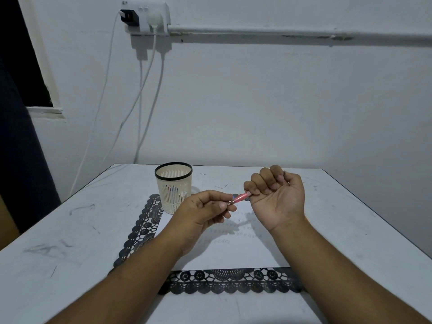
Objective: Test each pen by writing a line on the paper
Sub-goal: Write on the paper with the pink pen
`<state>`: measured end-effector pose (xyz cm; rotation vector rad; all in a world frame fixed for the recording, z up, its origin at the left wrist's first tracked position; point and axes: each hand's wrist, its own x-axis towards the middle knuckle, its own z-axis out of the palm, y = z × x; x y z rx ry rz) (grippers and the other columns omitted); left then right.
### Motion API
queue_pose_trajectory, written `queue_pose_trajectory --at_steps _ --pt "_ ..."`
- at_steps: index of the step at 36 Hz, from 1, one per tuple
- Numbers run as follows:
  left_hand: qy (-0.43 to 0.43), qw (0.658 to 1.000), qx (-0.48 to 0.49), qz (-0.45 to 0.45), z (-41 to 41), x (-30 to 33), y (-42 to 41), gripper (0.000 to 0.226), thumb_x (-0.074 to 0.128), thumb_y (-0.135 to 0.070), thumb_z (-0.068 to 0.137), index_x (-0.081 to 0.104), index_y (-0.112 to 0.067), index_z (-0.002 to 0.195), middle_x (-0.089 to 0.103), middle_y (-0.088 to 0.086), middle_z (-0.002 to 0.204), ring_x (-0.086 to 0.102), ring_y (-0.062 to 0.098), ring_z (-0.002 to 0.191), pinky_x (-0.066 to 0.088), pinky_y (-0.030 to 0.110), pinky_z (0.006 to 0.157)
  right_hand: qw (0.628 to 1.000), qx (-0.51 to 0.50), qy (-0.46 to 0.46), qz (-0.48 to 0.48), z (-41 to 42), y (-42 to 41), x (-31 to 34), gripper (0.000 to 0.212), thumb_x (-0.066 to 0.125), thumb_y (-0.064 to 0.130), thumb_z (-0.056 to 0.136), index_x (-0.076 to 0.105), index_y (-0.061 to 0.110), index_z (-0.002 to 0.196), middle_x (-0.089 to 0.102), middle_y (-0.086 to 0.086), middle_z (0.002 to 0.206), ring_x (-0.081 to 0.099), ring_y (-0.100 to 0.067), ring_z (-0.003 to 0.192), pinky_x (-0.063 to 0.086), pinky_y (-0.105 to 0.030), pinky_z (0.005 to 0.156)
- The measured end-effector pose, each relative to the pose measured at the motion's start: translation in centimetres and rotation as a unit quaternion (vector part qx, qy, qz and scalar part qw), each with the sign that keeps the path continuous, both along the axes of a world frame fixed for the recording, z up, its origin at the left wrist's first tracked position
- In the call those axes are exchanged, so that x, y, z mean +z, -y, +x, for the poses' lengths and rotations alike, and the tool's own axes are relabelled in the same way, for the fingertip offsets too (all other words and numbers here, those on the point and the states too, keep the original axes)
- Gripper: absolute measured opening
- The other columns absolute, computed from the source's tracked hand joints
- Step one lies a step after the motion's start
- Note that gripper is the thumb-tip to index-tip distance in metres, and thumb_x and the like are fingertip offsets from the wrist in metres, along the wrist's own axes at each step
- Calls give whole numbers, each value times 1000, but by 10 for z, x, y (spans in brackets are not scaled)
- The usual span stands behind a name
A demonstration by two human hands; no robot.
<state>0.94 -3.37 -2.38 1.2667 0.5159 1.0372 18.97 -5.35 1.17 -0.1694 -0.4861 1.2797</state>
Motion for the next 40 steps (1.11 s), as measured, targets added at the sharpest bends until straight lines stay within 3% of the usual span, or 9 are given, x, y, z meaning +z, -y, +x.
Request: queue_pose_trajectory --at_steps 15,23,40 --pt "-28 999 21 17 1 -1 -1 26 72 -12 79 71 -2 103 75 15 91 67 18 78 54 30 80 1000 -4 8 -6 -2 1 -2 18 39 20 81 31 20 65 23 3 58 12 -16 57 27 -28 50" --pt "-35 999 22 29 0 0 -1 23 74 -13 79 72 -5 100 75 15 91 67 19 78 54 28 77 1000 7 -16 -10 -4 2 -3 22 43 30 83 36 18 67 22 2 62 13 -17 59 28 -28 52" --pt "-24 999 5 37 -2 2 0 22 73 -10 78 76 -8 100 76 19 96 68 19 80 54 29 79 1000 11 -4 -2 1 1 -2 17 39 22 81 31 20 67 22 3 59 12 -17 58 27 -28 51"
